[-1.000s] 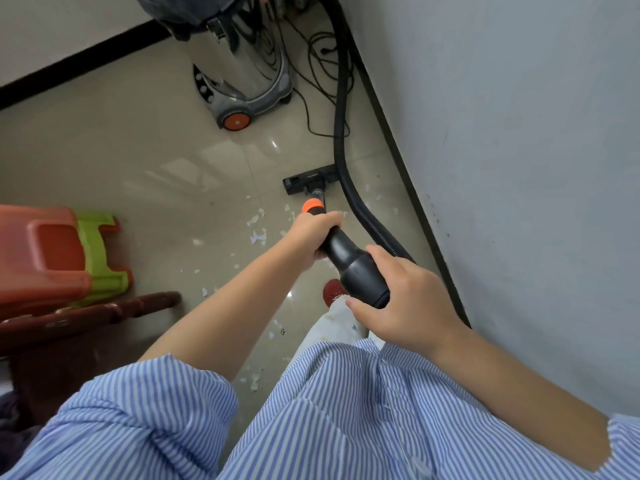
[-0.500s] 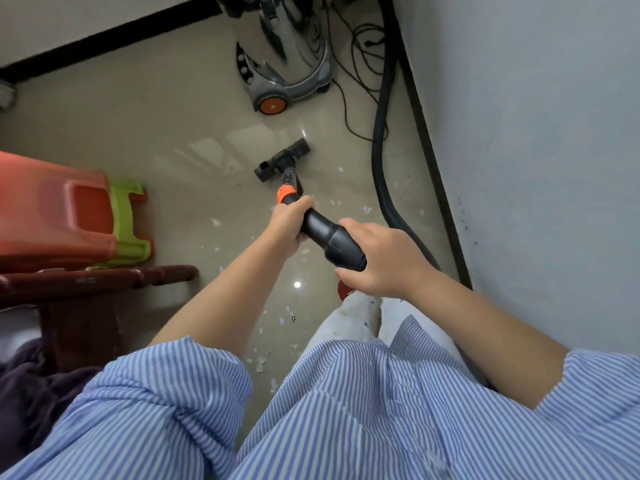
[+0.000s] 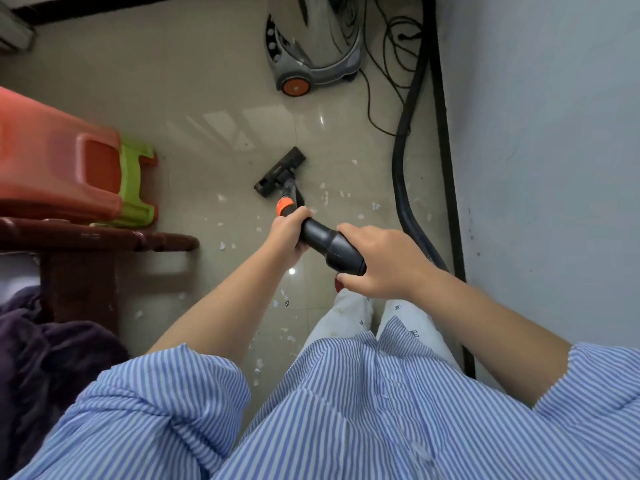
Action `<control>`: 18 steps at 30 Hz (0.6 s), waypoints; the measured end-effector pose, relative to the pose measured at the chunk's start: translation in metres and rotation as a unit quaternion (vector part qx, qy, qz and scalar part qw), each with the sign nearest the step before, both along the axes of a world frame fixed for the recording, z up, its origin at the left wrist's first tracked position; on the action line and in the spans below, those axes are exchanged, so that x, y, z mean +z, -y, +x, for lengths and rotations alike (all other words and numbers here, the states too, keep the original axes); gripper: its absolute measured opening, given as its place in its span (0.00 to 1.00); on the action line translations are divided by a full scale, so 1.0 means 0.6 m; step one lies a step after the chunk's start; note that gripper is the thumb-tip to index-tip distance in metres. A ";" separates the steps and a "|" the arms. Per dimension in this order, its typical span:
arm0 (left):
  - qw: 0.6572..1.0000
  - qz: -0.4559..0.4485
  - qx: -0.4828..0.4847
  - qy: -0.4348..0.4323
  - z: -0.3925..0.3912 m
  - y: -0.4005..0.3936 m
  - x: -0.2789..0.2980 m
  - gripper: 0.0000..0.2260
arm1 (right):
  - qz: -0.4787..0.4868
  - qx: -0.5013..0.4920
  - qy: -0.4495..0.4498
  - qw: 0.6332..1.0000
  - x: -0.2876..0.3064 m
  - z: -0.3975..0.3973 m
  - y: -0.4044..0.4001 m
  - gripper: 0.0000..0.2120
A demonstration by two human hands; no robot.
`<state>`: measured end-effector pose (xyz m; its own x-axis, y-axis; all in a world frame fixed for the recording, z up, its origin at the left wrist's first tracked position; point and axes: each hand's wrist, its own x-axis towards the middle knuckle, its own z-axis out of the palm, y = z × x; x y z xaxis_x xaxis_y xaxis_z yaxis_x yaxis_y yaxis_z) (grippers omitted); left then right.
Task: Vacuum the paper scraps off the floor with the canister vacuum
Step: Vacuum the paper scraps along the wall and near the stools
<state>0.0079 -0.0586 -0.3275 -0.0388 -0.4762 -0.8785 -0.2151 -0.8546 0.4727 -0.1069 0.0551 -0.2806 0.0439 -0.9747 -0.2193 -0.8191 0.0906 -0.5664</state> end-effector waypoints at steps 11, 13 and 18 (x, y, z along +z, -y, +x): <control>1.000 0.015 0.012 -0.021 -0.022 -0.157 0.029 0.05 | 0.015 0.023 0.000 1.000 0.035 -0.027 -0.149 0.29; 0.999 0.022 0.017 -0.025 -0.029 -0.185 0.032 0.05 | 0.015 0.028 -0.004 0.999 0.039 -0.034 -0.175 0.28; 0.998 0.028 0.026 -0.043 -0.050 -0.257 0.034 0.06 | 0.001 0.036 -0.001 0.999 0.048 -0.061 -0.244 0.27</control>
<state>-0.0222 0.0957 -0.3069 -0.0916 -0.4293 -0.8985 -0.1312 -0.8892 0.4382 -0.1433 0.2017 -0.2521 0.1131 -0.9684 -0.2223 -0.8252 0.0331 -0.5639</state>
